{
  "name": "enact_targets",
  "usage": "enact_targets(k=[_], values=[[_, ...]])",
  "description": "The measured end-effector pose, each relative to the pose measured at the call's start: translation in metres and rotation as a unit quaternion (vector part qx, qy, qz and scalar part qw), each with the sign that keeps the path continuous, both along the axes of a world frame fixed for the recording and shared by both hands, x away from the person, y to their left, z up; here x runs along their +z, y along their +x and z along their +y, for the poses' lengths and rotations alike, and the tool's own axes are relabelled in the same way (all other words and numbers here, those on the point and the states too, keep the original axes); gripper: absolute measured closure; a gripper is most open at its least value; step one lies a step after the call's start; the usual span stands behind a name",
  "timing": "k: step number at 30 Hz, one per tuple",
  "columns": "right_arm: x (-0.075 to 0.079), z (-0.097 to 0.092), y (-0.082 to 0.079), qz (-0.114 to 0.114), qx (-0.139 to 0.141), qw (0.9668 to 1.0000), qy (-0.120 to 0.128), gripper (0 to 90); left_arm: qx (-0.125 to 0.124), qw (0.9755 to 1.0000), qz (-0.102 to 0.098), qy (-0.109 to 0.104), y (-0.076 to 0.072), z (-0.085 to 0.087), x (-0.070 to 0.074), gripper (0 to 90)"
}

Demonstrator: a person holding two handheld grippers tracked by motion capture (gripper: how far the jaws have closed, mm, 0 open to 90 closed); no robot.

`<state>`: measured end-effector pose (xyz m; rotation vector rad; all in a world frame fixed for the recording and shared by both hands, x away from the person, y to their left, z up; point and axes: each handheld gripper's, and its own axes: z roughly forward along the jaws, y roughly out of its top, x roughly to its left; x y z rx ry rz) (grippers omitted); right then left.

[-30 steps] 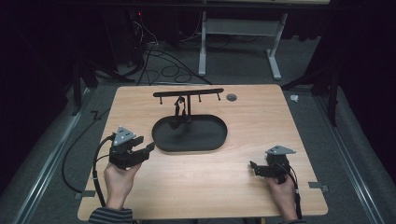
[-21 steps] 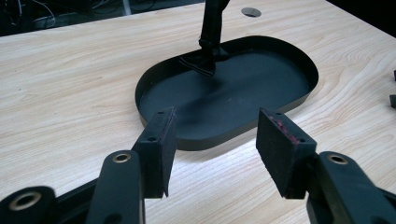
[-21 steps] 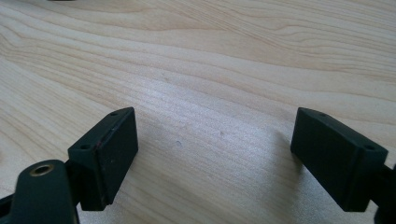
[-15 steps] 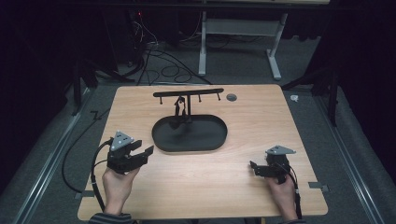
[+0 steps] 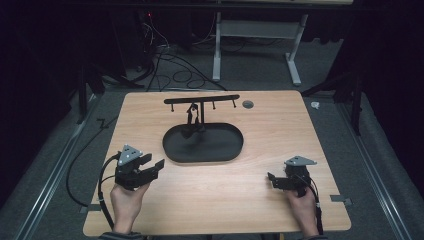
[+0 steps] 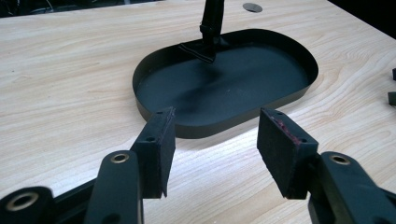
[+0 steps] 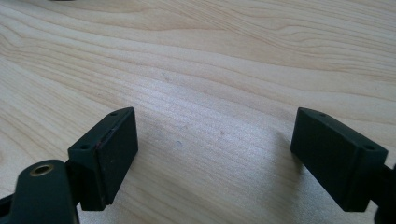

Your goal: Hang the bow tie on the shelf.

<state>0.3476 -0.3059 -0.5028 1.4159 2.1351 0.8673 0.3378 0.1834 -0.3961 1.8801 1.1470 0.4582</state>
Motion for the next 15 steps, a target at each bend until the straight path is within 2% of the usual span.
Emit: enact_targets(k=[15], values=[[0.0000,0.0001,0.0000,0.000,0.000,1.0000,0.000,15.9,0.000,0.9999,0.011,0.002,-0.0019,0.0000,-0.0096,46.7]])
